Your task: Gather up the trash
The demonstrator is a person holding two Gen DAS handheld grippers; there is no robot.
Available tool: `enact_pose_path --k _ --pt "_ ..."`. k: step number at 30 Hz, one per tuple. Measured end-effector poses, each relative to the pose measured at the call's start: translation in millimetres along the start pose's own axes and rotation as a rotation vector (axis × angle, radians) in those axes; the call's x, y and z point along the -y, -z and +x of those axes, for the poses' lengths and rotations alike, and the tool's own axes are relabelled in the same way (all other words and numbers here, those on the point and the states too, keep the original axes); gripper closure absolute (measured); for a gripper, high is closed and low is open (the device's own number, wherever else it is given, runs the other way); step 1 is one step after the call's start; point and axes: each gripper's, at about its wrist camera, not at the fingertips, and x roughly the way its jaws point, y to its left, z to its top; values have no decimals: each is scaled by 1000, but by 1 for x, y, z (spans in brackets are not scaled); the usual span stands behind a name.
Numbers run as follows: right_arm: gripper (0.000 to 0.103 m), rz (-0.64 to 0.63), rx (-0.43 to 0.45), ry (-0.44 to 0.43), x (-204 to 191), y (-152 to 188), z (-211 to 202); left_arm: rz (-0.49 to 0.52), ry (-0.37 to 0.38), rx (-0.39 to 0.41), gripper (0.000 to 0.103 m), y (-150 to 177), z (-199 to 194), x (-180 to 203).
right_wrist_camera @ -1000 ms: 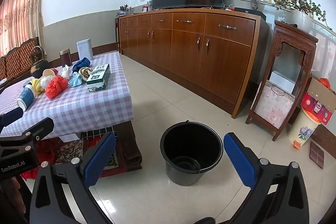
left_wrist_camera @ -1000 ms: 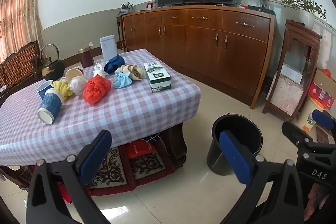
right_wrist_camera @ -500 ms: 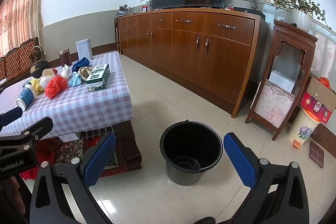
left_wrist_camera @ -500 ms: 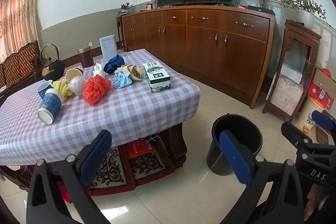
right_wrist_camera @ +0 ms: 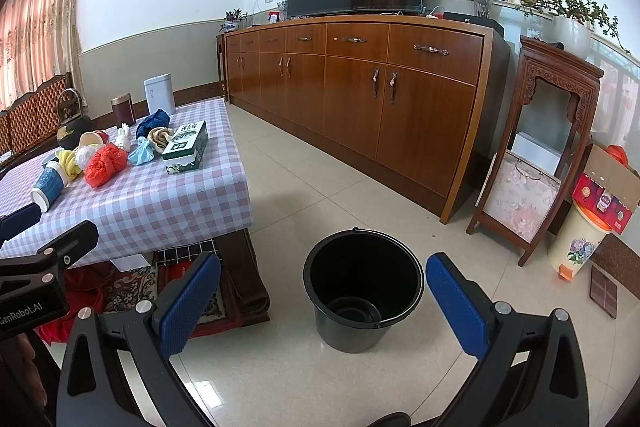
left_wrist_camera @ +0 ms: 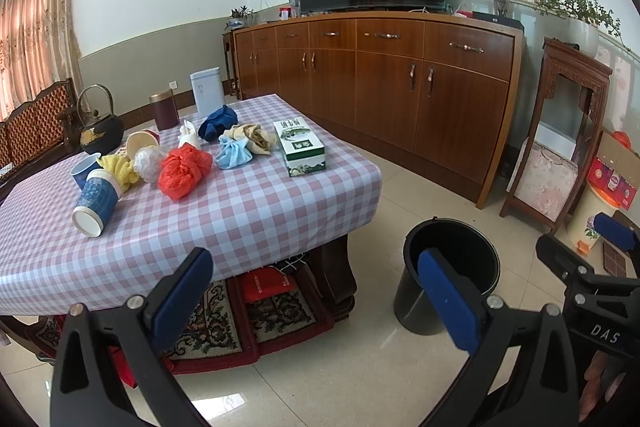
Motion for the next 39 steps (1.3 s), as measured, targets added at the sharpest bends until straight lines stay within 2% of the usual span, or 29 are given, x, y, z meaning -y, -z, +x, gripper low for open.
enact_pose_path --k 39 --pt "0 2 -4 0 1 2 0 -3 4 -2 0 3 0 0"
